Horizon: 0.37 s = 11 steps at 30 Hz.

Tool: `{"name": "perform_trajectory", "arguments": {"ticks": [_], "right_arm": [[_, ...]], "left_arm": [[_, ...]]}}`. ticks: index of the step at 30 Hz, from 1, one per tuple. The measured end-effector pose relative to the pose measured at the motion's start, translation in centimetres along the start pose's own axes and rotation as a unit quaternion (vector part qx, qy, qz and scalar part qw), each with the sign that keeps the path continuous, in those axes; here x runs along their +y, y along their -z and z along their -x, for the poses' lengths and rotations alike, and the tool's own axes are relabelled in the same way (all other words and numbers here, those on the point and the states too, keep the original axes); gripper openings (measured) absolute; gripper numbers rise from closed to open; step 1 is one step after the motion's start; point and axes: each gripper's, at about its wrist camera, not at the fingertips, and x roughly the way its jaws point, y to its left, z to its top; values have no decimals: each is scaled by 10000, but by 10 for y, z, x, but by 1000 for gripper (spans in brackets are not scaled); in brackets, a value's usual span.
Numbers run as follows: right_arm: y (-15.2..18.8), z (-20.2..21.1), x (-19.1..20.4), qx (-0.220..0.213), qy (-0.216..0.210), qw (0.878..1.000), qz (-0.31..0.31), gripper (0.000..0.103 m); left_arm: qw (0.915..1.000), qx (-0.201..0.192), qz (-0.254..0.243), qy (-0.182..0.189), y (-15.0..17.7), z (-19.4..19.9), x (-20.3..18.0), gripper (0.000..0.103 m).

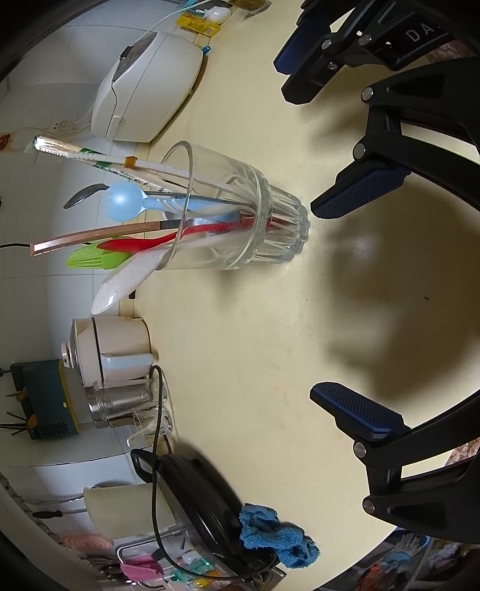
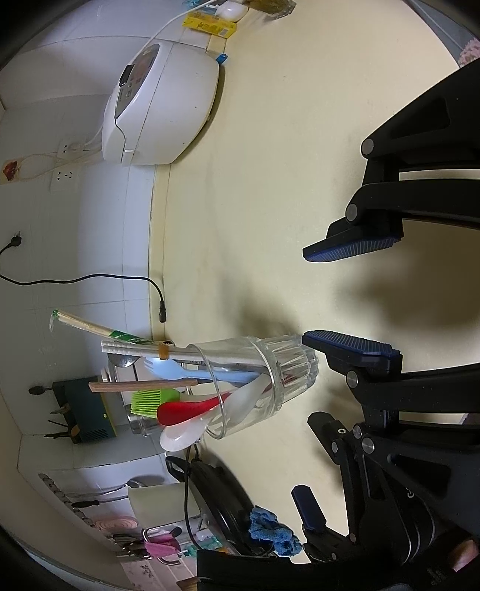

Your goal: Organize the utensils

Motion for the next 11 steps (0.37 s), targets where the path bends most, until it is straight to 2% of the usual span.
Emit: {"name": "perform_trajectory", "arguments": {"ticks": [11], "right_arm": [[2,-5,-1,112,-49,9999,-89,39]], "left_arm": [[9998,-160,-121,80,1,7,-5,91]]}}
